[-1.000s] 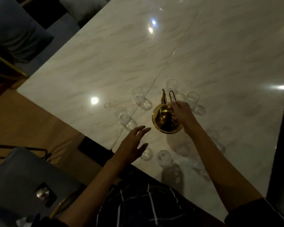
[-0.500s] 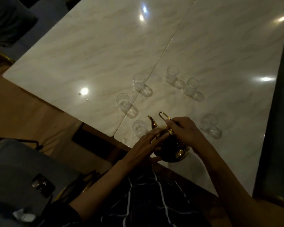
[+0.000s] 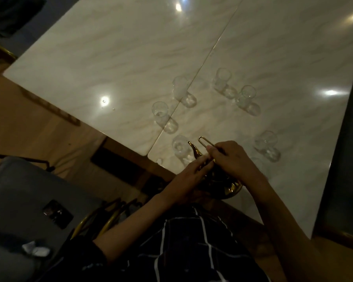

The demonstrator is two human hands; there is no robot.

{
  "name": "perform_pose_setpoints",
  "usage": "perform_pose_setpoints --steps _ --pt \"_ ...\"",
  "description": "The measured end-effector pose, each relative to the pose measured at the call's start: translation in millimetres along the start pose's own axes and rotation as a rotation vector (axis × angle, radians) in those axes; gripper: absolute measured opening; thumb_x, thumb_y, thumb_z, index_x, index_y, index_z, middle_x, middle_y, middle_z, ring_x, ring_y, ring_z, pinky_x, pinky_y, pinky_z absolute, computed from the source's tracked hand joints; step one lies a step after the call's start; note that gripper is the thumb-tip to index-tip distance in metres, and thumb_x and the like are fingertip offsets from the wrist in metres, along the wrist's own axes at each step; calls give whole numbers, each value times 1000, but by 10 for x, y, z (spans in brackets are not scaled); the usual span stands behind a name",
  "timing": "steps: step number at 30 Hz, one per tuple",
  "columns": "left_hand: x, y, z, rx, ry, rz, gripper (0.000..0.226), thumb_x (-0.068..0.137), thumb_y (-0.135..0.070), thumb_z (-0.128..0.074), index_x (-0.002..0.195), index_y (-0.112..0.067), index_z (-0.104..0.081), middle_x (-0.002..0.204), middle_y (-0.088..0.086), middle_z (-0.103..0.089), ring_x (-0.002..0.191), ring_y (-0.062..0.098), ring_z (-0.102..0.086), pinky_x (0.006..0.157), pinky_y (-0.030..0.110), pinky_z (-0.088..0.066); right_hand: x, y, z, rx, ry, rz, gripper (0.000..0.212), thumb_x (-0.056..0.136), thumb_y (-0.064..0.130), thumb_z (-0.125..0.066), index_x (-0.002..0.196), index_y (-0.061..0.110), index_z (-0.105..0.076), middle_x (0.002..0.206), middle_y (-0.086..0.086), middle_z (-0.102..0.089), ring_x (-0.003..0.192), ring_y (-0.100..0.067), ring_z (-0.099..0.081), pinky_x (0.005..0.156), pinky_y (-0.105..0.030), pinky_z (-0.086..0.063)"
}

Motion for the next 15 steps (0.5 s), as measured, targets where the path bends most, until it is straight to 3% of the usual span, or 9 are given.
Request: perform_pose_setpoints --steps 2,4,8,12,15 --pt "3 -25 3 63 -12 -78 74 93 -36 -66 154 -10 -33 163 15 -22 151 0 -11 114 7 -20 -19 51 35 -26 4 7 39 99 36 -51 75 11 -69 62 0 -62 58 -11 -60 57 -24 -40" --pt "-7 -4 -16 48 14 -52 83 91 -40 -67 155 -6 -28 164 15 -16 151 4 -8 110 3 -18 -44 85 67 -49 2 19 39 99 36 -51 75 11 -70 64 -3 -64 61 -15 -62 58 -26 -43" --pt "3 30 -62 14 41 16 87 89 -47 -66 158 -15 -24 166 10 -14 150 21 -24 108 15 -27 -86 117 115 -61 -3 30 41 99 36 -50 75 10 -70 69 -10 -66 66 -23 -65 64 -34 -50" --pt "11 19 -77 29 60 1 91 87 -43 -72 159 -22 -21 167 7 -14 148 25 -30 102 40 -51 -136 119 159 -63 4 25 40 99 36 -50 75 10 -69 64 -6 -62 63 -19 -62 62 -31 -47" --pt "7 -11 -85 34 81 5 90 88 -45 -72 159 -24 -21 167 4 -14 146 24 -31 100 44 -52 -171 111 185 -66 -4 29 41 99 36 -50 75 10 -69 64 -8 -62 63 -21 -63 62 -32 -47"
Point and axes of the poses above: each hand's wrist, its own x-axis towards the middle knuckle, its own z-axis out of the back of the hand, y = z × x, the point moved 5 cm from there along x, towards the middle knuckle
